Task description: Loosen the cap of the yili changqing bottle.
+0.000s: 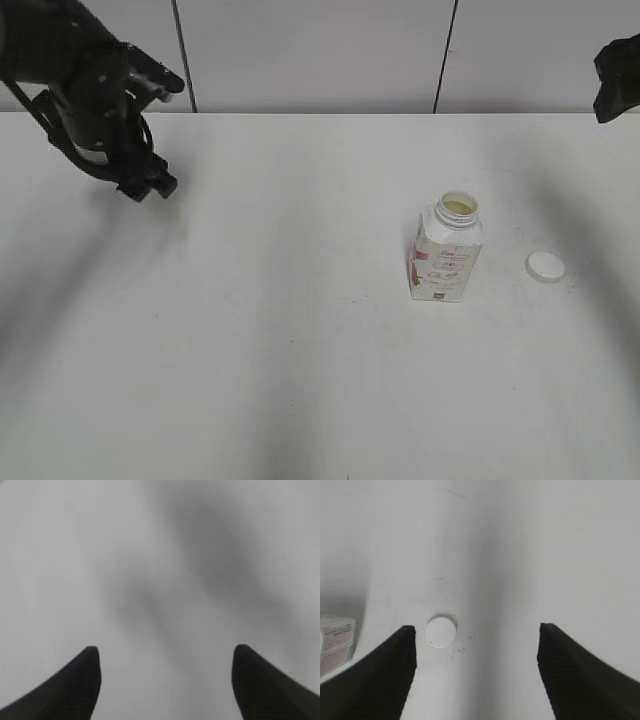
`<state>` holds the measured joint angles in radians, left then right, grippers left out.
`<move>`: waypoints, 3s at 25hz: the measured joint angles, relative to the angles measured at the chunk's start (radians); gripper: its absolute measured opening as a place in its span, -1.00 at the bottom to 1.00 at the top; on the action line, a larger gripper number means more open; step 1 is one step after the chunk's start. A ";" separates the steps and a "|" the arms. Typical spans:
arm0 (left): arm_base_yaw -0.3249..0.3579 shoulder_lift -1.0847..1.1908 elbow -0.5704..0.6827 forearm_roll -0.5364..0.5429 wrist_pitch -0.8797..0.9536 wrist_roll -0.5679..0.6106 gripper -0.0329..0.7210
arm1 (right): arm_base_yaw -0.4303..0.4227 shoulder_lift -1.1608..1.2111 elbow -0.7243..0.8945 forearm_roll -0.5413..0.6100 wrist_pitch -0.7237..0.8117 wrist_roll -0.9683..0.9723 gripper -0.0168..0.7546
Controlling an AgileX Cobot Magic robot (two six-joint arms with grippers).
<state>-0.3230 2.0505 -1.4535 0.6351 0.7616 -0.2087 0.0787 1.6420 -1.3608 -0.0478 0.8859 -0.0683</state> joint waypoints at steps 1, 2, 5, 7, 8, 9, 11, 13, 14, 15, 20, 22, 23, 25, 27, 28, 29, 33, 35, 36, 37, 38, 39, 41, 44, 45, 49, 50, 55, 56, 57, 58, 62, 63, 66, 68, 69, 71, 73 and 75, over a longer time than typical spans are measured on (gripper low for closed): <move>0.005 -0.013 0.000 -0.087 0.036 0.045 0.42 | 0.000 -0.005 0.000 -0.013 0.008 0.000 0.58; 0.014 -0.027 0.000 -0.174 0.067 0.101 0.42 | 0.000 -0.010 0.000 -0.029 0.014 0.000 0.58; 0.045 -0.063 0.000 -0.347 0.171 0.194 0.42 | 0.000 -0.027 0.000 -0.068 0.040 -0.024 0.58; 0.068 -0.080 0.000 -0.397 0.226 0.209 0.42 | 0.000 -0.042 0.000 -0.074 0.053 -0.041 0.58; 0.081 -0.088 0.000 -0.413 0.255 0.216 0.42 | 0.000 -0.047 0.000 -0.074 0.062 -0.044 0.58; 0.093 -0.098 0.000 -0.423 0.279 0.219 0.42 | 0.000 -0.055 0.000 -0.074 0.071 -0.046 0.58; 0.115 -0.120 0.000 -0.441 0.325 0.221 0.42 | 0.000 -0.067 0.000 -0.074 0.095 -0.050 0.58; 0.138 -0.149 0.000 -0.477 0.367 0.221 0.42 | 0.000 -0.079 0.000 -0.072 0.137 -0.050 0.58; 0.146 -0.162 0.002 -0.496 0.388 0.221 0.41 | 0.000 -0.084 0.000 -0.066 0.156 -0.050 0.58; 0.154 -0.180 0.007 -0.507 0.402 0.221 0.41 | 0.000 -0.087 0.000 -0.056 0.180 -0.051 0.58; 0.160 -0.310 0.160 -0.529 0.378 0.221 0.41 | 0.000 -0.098 0.000 0.017 0.309 -0.060 0.58; 0.159 -0.367 0.259 -0.537 0.347 0.221 0.41 | 0.000 -0.100 0.000 0.042 0.321 -0.063 0.58; 0.159 -0.400 0.301 -0.540 0.334 0.221 0.40 | 0.000 -0.101 0.000 0.048 0.323 -0.067 0.58; 0.159 -0.461 0.394 -0.543 0.309 0.221 0.40 | 0.000 -0.107 0.001 0.077 0.323 -0.085 0.58; 0.159 -0.531 0.467 -0.543 0.287 0.221 0.40 | 0.000 -0.124 0.014 0.123 0.323 -0.101 0.58; 0.159 -0.562 0.500 -0.544 0.280 0.221 0.40 | 0.000 -0.134 0.025 0.146 0.323 -0.107 0.58; 0.159 -0.598 0.529 -0.545 0.274 0.221 0.40 | 0.000 -0.147 0.037 0.163 0.324 -0.112 0.58; 0.159 -0.742 0.618 -0.555 0.270 0.221 0.40 | 0.000 -0.212 0.113 0.176 0.324 -0.121 0.58; 0.159 -0.815 0.661 -0.558 0.271 0.221 0.40 | 0.000 -0.250 0.158 0.176 0.324 -0.122 0.58; 0.159 -0.856 0.681 -0.558 0.271 0.221 0.40 | 0.000 -0.273 0.176 0.176 0.326 -0.123 0.58; 0.159 -0.898 0.696 -0.560 0.271 0.221 0.39 | 0.000 -0.296 0.196 0.176 0.326 -0.123 0.58; 0.159 -0.940 0.712 -0.562 0.273 0.221 0.39 | 0.000 -0.321 0.217 0.176 0.326 -0.123 0.58; 0.159 -0.975 0.726 -0.566 0.273 0.221 0.39 | 0.000 -0.342 0.235 0.176 0.326 -0.123 0.58; 0.159 -1.060 0.747 -0.574 0.275 0.220 0.39 | 0.000 -0.394 0.279 0.176 0.326 -0.123 0.58; 0.159 -1.178 0.773 -0.588 0.275 0.218 0.39 | 0.000 -0.468 0.343 0.177 0.325 -0.123 0.58; 0.159 -1.222 0.783 -0.595 0.275 0.218 0.39 | 0.000 -0.493 0.365 0.177 0.322 -0.123 0.58; 0.159 -1.384 0.826 -0.625 0.275 0.218 0.39 | 0.000 -0.580 0.443 0.177 0.298 -0.123 0.58; 0.159 -1.410 0.840 -0.629 0.275 0.218 0.39 | 0.000 -0.602 0.456 0.177 0.291 -0.123 0.58; 0.159 -1.559 0.893 -0.635 0.290 0.218 0.39 | 0.000 -0.718 0.533 0.177 0.267 -0.123 0.58; 0.159 -1.587 0.905 -0.635 0.290 0.218 0.38 | 0.000 -0.739 0.546 0.177 0.264 -0.123 0.58; 0.159 -1.610 0.917 -0.641 0.291 0.218 0.38 | 0.000 -0.763 0.556 0.177 0.262 -0.123 0.58; 0.159 -1.636 0.923 -0.641 0.293 0.218 0.38 | 0.000 -0.788 0.569 0.177 0.259 -0.124 0.58; 0.159 -1.729 0.929 -0.642 0.292 0.218 0.38 | 0.000 -0.908 0.608 0.177 0.254 -0.125 0.58; 0.159 -1.749 0.929 -0.644 0.292 0.218 0.38 | 0.000 -0.924 0.617 0.177 0.254 -0.125 0.58; 0.159 -1.807 0.929 -0.644 0.293 0.209 0.38 | 0.000 -0.981 0.641 0.177 0.254 -0.126 0.58; 0.159 -1.847 0.929 -0.644 0.293 0.203 0.38 | 0.000 -1.018 0.666 0.177 0.253 -0.126 0.58; 0.159 -1.872 0.929 -0.644 0.293 0.201 0.38 | 0.000 -1.035 0.681 0.177 0.253 -0.126 0.58; 0.159 -1.919 0.929 -0.644 0.293 0.195 0.37 | 0.000 -1.065 0.713 0.177 0.252 -0.126 0.58; 0.159 -1.972 0.929 -0.644 0.293 0.189 0.35 | 0.000 -1.095 0.755 0.177 0.244 -0.126 0.58; 0.159 -2.021 0.929 -0.644 0.293 0.177 0.34 | 0.000 -1.129 0.797 0.177 0.230 -0.127 0.58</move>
<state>-0.1636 0.0293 -0.5240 -0.0093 1.0544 -0.0313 0.0787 0.5128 -0.5635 0.1295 1.1157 -0.1952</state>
